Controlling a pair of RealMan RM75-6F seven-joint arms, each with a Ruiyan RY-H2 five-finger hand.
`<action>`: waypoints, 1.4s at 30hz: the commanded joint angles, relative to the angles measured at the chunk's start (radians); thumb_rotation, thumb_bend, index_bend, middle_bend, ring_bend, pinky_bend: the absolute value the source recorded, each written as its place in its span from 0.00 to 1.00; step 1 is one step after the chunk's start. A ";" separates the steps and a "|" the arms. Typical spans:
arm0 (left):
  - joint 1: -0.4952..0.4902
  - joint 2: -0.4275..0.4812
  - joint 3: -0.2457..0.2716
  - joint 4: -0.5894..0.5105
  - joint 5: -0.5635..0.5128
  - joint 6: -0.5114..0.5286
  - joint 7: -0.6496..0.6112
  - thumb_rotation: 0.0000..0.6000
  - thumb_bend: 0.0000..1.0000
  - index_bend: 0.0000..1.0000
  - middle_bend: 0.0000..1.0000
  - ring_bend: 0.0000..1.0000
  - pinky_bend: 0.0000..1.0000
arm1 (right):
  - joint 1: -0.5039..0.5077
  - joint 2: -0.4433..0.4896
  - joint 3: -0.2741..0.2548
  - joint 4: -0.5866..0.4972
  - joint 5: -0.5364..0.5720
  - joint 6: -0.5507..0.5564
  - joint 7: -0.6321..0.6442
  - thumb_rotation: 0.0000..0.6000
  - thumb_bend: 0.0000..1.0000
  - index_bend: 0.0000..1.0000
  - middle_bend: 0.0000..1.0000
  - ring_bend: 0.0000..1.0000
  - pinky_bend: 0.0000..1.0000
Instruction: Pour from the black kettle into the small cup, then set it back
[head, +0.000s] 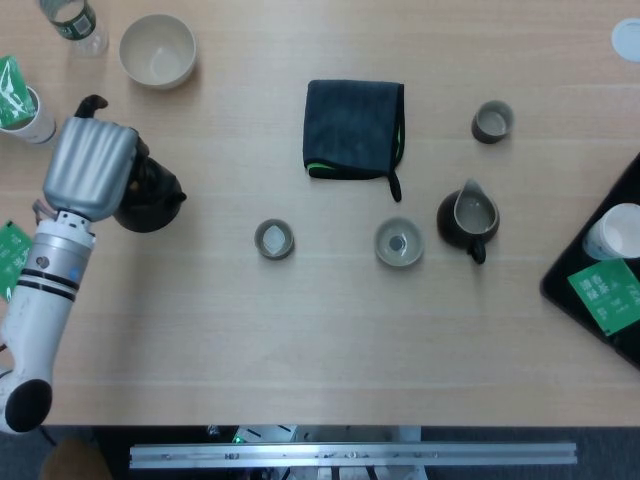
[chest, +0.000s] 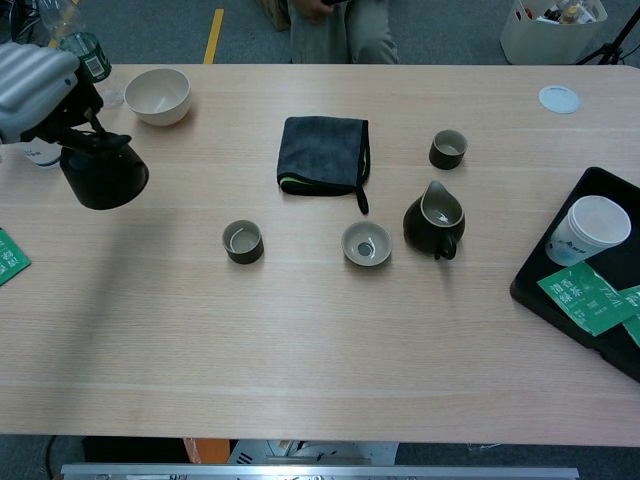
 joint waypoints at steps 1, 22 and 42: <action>-0.007 -0.023 0.004 -0.010 -0.009 -0.002 0.028 0.65 0.25 0.98 1.00 0.88 0.24 | -0.002 -0.001 -0.002 0.007 0.001 0.000 0.006 1.00 0.00 0.36 0.39 0.23 0.23; 0.001 -0.172 0.025 0.042 0.022 0.046 0.095 0.93 0.25 0.97 1.00 0.88 0.24 | -0.013 -0.007 -0.011 0.053 0.006 0.006 0.052 1.00 0.00 0.36 0.39 0.23 0.23; -0.020 -0.285 0.025 0.131 0.033 0.036 0.175 0.92 0.25 0.97 1.00 0.88 0.24 | -0.018 -0.014 -0.012 0.080 0.018 -0.001 0.074 1.00 0.00 0.36 0.39 0.23 0.23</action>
